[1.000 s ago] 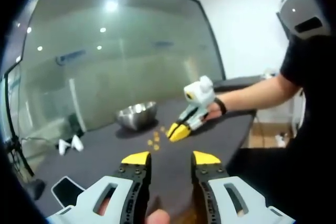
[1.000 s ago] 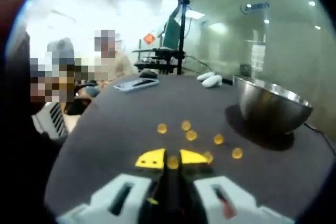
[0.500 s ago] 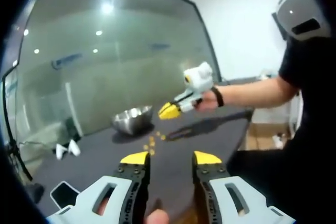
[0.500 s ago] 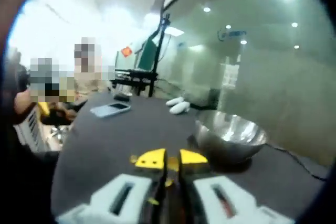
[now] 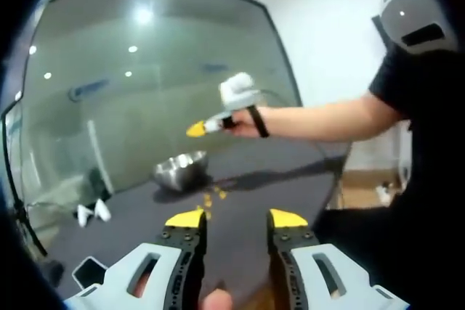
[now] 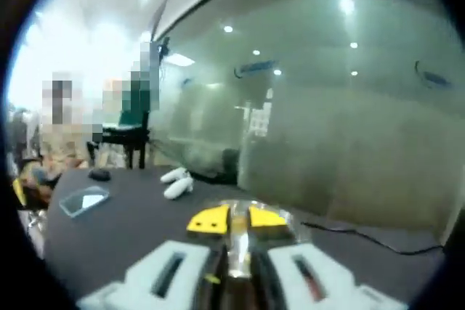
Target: Pick up the QQ candy scattered on the table and place it into the stainless steel bowl on the table
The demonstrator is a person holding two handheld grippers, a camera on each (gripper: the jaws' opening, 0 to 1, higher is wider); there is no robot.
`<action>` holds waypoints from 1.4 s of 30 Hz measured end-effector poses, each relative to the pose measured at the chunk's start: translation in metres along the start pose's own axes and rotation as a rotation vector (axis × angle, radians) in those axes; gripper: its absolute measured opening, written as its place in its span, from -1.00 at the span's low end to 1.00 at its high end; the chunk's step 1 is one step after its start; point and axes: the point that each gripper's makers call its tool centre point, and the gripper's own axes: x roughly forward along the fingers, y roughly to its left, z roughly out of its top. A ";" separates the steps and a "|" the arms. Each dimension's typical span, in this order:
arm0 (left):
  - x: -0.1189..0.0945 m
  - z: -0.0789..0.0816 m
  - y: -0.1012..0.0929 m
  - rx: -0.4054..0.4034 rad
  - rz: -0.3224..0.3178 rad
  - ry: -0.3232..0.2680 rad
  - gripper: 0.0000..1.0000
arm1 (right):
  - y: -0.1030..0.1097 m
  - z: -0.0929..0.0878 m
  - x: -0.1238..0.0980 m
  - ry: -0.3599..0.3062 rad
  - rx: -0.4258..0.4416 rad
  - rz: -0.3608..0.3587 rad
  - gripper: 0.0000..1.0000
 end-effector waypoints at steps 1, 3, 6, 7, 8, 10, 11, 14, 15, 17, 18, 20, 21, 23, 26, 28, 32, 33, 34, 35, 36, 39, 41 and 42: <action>0.000 0.000 0.000 -0.005 0.001 -0.001 -0.31 | 0.001 0.000 0.003 0.004 -0.010 0.003 -0.81; -0.001 -0.002 0.000 -0.007 0.001 0.004 -0.31 | 0.005 0.000 0.012 0.016 -0.031 0.014 -0.81; -0.001 -0.006 0.000 -0.007 -0.001 0.016 -0.31 | 0.009 -0.001 0.020 0.024 -0.041 0.029 -0.81; -0.001 -0.007 0.000 -0.008 -0.002 0.018 -0.31 | 0.009 -0.001 0.023 0.028 -0.045 0.030 -0.81; -0.001 -0.007 0.000 -0.010 -0.003 0.019 -0.31 | 0.008 -0.003 0.025 0.034 -0.045 0.031 -0.81; -0.002 -0.008 0.001 -0.009 -0.002 0.021 -0.31 | 0.005 -0.006 0.028 0.041 -0.032 0.027 -0.81; -0.002 -0.009 0.002 -0.009 0.001 0.023 -0.31 | 0.004 -0.007 0.030 0.044 -0.026 0.027 -0.81; -0.003 -0.009 0.007 -0.018 0.012 0.024 -0.31 | 0.004 -0.011 0.032 0.061 -0.010 0.037 -0.80; -0.004 -0.010 0.008 -0.017 0.015 0.028 -0.31 | 0.006 -0.013 0.033 0.065 -0.013 0.054 -0.79; -0.005 -0.011 0.010 -0.014 0.022 0.035 -0.31 | 0.016 -0.015 0.031 0.063 -0.007 0.104 -0.65; -0.005 -0.010 0.011 -0.014 0.024 0.034 -0.31 | 0.016 -0.017 0.030 0.067 -0.002 0.103 -0.61; -0.005 -0.011 0.011 -0.019 0.024 0.033 -0.31 | 0.013 -0.020 0.029 0.077 -0.015 0.091 -0.64; -0.005 -0.011 0.012 -0.018 0.025 0.037 -0.31 | 0.011 -0.021 0.028 0.077 -0.014 0.088 -0.64; -0.005 -0.013 0.013 -0.013 0.026 0.046 -0.31 | 0.007 -0.022 0.026 0.076 0.016 0.083 -0.65; -0.004 -0.012 0.013 -0.012 0.026 0.043 -0.31 | 0.006 -0.022 0.021 0.071 0.032 0.086 -0.66; -0.003 -0.012 0.012 -0.014 0.024 0.042 -0.31 | 0.008 -0.022 0.018 0.065 0.021 0.090 -0.66; -0.001 -0.014 0.012 -0.012 0.023 0.052 -0.31 | 0.013 -0.019 0.006 0.055 0.019 0.110 -0.66; -0.001 -0.015 0.012 -0.015 0.024 0.052 -0.31 | 0.016 -0.018 0.001 0.049 0.023 0.117 -0.66; -0.001 -0.015 0.012 -0.016 0.025 0.053 -0.31 | 0.019 -0.017 -0.004 0.040 0.029 0.125 -0.66; -0.001 -0.015 0.012 -0.017 0.026 0.053 -0.31 | 0.022 -0.017 -0.009 0.031 0.025 0.135 -0.66; -0.001 -0.016 0.013 -0.018 0.027 0.054 -0.31 | 0.025 -0.017 -0.014 0.021 0.005 0.147 -0.66; -0.001 -0.018 0.013 -0.023 0.029 0.058 -0.31 | 0.035 -0.020 -0.035 -0.013 -0.060 0.177 -0.66; -0.001 -0.021 0.014 -0.026 0.033 0.064 -0.31 | 0.035 -0.016 -0.047 -0.060 -0.090 0.161 -0.66; -0.001 -0.022 0.015 -0.029 0.034 0.066 -0.31 | 0.032 -0.016 -0.053 -0.077 -0.088 0.139 -0.68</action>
